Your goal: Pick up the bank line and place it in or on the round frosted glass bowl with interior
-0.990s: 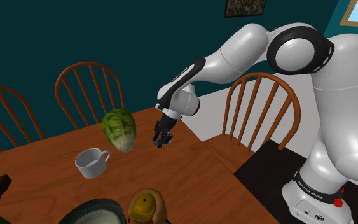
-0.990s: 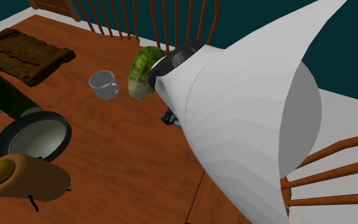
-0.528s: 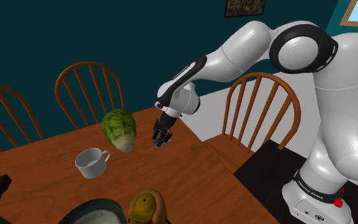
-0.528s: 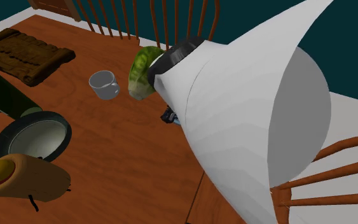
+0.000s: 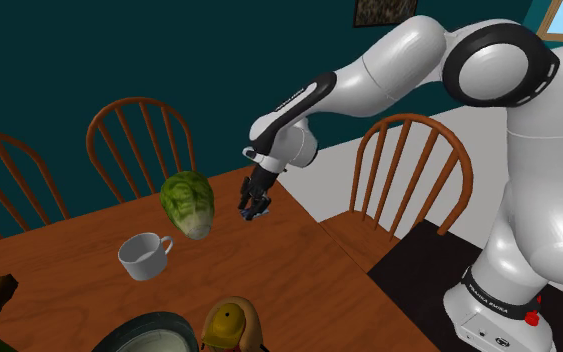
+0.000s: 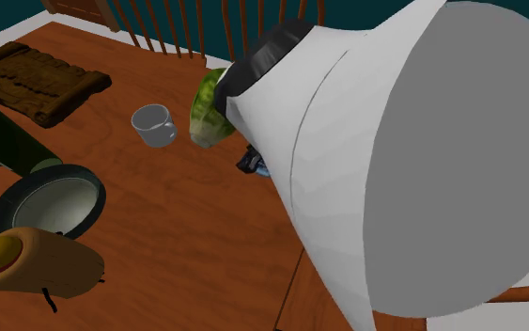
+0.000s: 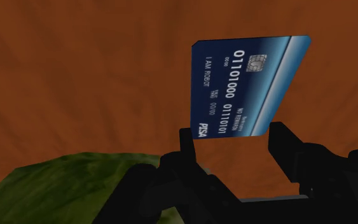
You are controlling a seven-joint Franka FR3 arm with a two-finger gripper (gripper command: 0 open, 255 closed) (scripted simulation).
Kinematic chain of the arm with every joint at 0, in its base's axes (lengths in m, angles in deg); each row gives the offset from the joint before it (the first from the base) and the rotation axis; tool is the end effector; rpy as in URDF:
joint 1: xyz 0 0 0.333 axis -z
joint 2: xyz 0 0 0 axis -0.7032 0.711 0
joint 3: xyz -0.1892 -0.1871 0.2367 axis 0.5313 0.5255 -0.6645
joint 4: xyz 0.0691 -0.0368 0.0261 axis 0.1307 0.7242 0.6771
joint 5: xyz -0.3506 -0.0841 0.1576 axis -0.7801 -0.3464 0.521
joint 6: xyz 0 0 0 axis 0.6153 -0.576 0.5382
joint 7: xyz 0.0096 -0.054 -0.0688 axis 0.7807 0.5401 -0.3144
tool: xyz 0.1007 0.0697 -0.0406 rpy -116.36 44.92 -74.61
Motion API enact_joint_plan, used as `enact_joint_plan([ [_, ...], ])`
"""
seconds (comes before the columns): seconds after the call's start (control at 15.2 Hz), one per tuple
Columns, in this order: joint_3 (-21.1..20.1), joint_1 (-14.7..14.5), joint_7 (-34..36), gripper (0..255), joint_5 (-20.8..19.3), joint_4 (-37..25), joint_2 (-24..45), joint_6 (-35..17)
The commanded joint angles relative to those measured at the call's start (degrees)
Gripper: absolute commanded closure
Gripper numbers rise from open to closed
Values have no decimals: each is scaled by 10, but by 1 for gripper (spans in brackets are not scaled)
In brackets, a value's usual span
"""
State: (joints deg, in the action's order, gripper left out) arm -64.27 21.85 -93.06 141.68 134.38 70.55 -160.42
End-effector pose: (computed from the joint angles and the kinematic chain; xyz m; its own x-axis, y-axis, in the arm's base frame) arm 0.5894 0.2438 0.2899 0.1401 0.8224 0.5514 0.9853 -0.1708 0.0043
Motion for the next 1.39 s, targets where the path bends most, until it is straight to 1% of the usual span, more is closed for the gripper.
enact_joint_plan([
  [0.0,4,-3,13,255,-11,0,-11,8],
  [0.66,19,-10,72,255,-59,-4,-61,49],
  [1.32,31,-14,127,255,-103,-21,-103,95],
])
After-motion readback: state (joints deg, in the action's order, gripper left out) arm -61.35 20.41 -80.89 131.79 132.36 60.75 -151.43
